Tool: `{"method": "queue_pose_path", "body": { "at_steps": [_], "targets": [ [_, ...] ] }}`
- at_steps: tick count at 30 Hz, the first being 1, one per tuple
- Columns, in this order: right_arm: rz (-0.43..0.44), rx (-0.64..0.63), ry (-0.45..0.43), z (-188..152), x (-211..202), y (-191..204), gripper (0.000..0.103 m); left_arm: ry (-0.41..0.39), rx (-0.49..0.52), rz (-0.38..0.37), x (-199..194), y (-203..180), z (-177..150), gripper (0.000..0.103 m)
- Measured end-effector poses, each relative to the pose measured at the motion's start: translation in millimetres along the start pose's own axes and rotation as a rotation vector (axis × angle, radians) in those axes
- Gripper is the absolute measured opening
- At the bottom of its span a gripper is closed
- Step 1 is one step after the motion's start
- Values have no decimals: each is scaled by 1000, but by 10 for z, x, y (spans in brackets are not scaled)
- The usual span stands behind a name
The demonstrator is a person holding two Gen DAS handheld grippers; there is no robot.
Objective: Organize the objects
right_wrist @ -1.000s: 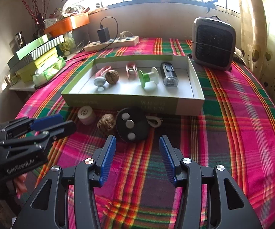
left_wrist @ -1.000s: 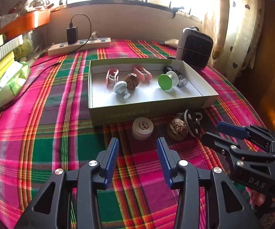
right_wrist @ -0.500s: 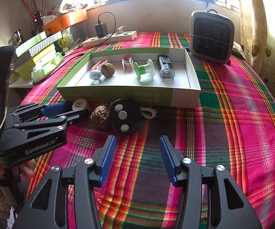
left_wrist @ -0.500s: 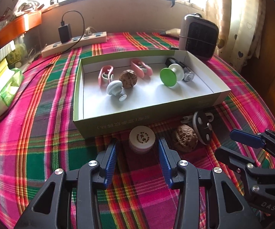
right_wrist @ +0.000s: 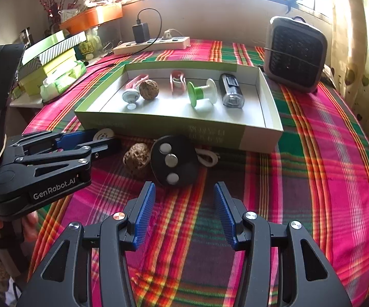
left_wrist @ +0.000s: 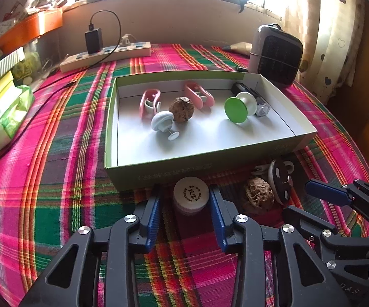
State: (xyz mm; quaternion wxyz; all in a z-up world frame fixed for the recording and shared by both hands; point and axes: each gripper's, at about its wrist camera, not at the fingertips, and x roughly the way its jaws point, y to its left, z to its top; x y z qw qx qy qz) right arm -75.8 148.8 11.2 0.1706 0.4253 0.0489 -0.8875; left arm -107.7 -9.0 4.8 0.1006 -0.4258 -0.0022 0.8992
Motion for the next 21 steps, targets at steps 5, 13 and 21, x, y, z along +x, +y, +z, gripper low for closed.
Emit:
{"method": "queue_pose_path", "body": {
  "at_steps": [5,13,21],
  "targets": [
    [-6,-22,16,44,73,59,49,-9,-11,-9,-7,41,-14,30],
    [-45,-58,25,107,157,135,49,-13,-23,-29,-10,77,-19,29],
    [-60,-40,15,127,167,110,49,-15,-37,-48,-14,96,-24,29]
  ]
}}
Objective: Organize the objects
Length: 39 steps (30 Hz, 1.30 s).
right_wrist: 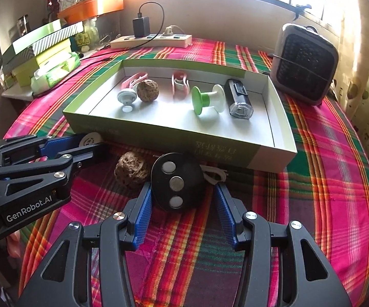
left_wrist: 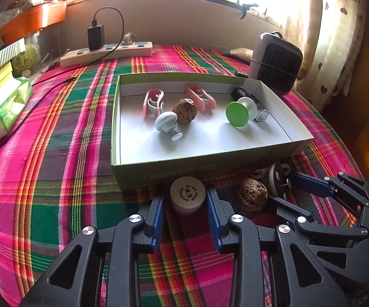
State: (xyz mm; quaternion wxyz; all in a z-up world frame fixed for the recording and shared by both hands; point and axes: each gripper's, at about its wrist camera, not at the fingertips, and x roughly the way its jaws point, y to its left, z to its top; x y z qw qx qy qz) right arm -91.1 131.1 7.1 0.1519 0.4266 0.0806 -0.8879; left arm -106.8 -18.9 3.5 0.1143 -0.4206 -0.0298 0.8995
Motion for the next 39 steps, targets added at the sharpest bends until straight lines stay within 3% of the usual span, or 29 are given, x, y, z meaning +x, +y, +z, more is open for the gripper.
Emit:
{"method": "queue_pose_path", "body": {
  "at_steps": [4,7,39],
  "targets": [
    [11,24,-7,1,-7,-53,49,0,-1,0,-2,4,1,29],
    [21,32,-12,-9,-20,-68,41,0,-2,-2,-1,3,-1,29],
    [73,94,-48,-75,-127,-157,39,0,0,17,-34,3,-27,26]
  ]
}}
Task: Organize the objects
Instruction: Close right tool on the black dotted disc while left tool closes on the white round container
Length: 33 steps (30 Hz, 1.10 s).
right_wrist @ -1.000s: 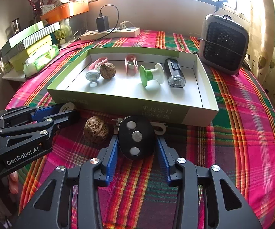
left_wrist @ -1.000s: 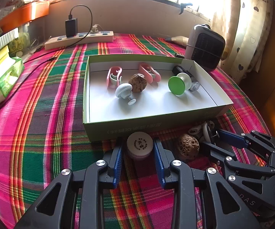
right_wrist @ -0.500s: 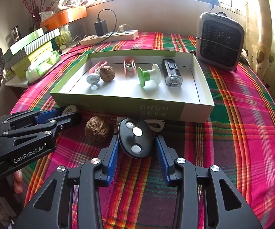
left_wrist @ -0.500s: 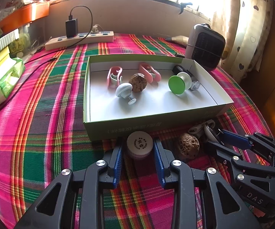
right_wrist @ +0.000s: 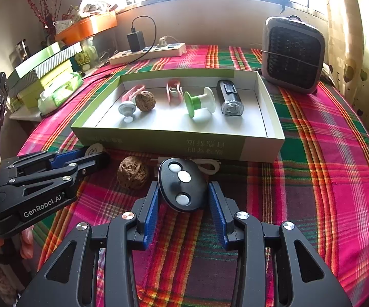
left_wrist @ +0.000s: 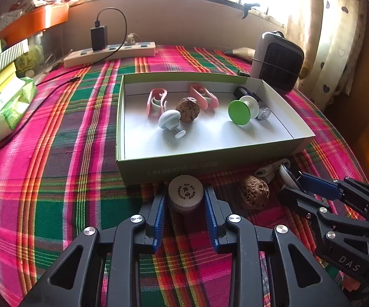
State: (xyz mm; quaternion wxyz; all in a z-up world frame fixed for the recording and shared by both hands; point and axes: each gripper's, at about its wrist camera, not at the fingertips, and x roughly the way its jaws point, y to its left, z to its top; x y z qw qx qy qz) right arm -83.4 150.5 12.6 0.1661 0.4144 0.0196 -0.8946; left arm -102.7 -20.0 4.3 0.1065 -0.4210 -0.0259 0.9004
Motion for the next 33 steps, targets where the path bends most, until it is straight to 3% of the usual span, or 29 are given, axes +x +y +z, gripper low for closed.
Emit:
{"method": "queue_pose_path", "body": {
  "at_steps": [33],
  "targets": [
    [36,5,-42,25,-172,-6,39,-49,-2,6,-234,-16,38,26]
  ]
}}
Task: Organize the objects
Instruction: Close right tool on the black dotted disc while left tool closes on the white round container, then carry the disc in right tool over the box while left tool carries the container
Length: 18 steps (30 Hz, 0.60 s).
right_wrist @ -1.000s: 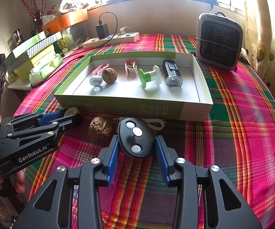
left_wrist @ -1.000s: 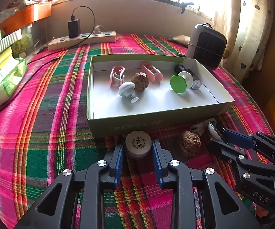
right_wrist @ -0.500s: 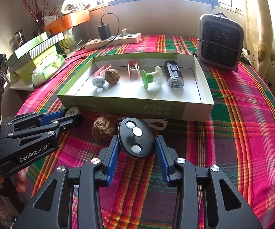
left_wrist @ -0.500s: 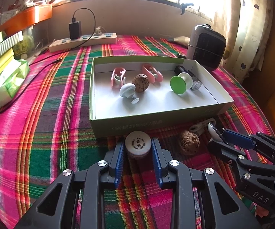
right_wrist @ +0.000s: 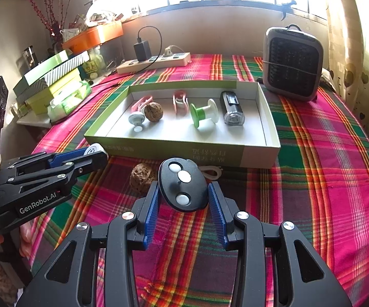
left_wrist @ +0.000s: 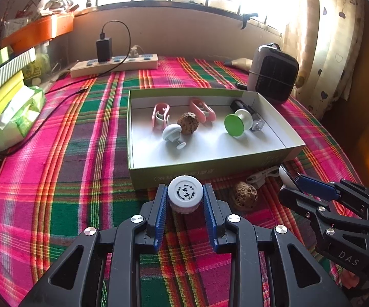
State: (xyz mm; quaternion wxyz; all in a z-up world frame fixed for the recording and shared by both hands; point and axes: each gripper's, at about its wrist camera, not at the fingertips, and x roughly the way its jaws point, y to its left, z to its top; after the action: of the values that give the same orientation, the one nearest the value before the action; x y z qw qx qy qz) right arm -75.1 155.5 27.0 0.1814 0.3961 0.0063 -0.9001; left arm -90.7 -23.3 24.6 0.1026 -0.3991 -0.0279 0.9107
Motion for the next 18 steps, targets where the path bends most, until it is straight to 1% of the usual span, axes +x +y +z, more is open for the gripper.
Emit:
{"method": "queue_pose_path", "body": {
  "at_steps": [9,18],
  "targets": [
    [-5,-1,-31,112,-86,-48,39,-18,8,-1,-51,-43,115,26],
    [-17,-4,-53,268,-98,-142,39,-25,12,3,-21,-82,252,25]
  ]
}}
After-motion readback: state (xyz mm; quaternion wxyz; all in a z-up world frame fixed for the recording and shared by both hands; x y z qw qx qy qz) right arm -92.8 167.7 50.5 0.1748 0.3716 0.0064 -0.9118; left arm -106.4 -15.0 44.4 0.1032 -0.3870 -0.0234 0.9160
